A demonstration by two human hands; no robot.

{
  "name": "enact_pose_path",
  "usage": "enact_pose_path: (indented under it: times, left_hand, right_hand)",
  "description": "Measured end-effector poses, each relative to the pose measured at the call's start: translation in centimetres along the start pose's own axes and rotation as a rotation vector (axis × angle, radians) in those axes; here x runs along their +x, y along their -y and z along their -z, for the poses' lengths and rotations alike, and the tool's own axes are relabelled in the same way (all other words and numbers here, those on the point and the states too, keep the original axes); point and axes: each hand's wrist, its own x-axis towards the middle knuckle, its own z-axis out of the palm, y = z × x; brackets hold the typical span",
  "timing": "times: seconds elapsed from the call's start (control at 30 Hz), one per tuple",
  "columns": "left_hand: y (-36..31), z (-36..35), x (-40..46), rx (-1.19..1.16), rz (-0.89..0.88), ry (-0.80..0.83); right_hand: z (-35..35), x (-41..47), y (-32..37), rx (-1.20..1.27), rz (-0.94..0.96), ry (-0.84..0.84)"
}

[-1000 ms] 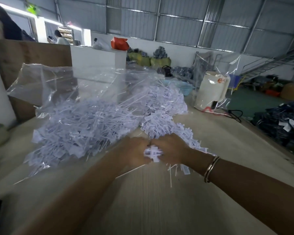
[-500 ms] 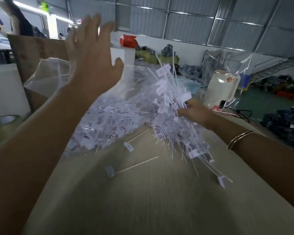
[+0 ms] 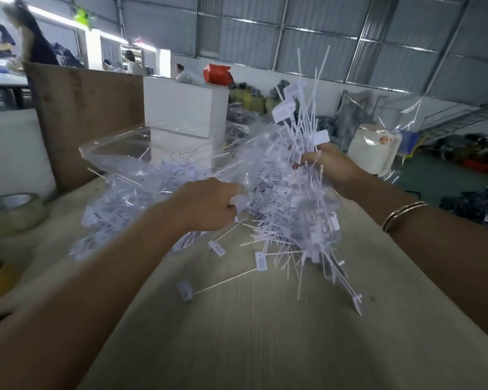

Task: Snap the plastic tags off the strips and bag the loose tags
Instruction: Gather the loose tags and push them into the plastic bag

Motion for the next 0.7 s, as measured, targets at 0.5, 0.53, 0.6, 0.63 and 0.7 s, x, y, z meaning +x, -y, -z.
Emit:
enact_pose_path:
  times: [0.5,0.53,0.6,0.63,0.7]
  left_hand:
    - [-7.0,-13.6,2.2,-1.306,0.176,-0.251]
    - [-6.8,-13.8,3.0,-1.4,0.235,-0.246]
    - [-6.9,-14.2,4.3,-1.475,0.283,-0.225]
    - [-7.0,-14.5,4.6,-1.488,0.297,-0.217]
    - [-7.3,-15.1,4.8,-1.497,0.327,-0.188]
  right_hand:
    - [-7.0,-2.1,-0.2,-0.091,-0.018,0.028]
    - [-7.4,-2.2,0.0,-0.087,-0.014,0.026]
    - [-8.1,-2.5,0.2,-0.102,0.009,0.027]
    - [-8.2,-2.5,0.4,-0.127,0.027,0.025]
    - [-8.1,-2.4,0.8,-0.152,0.047,0.0]
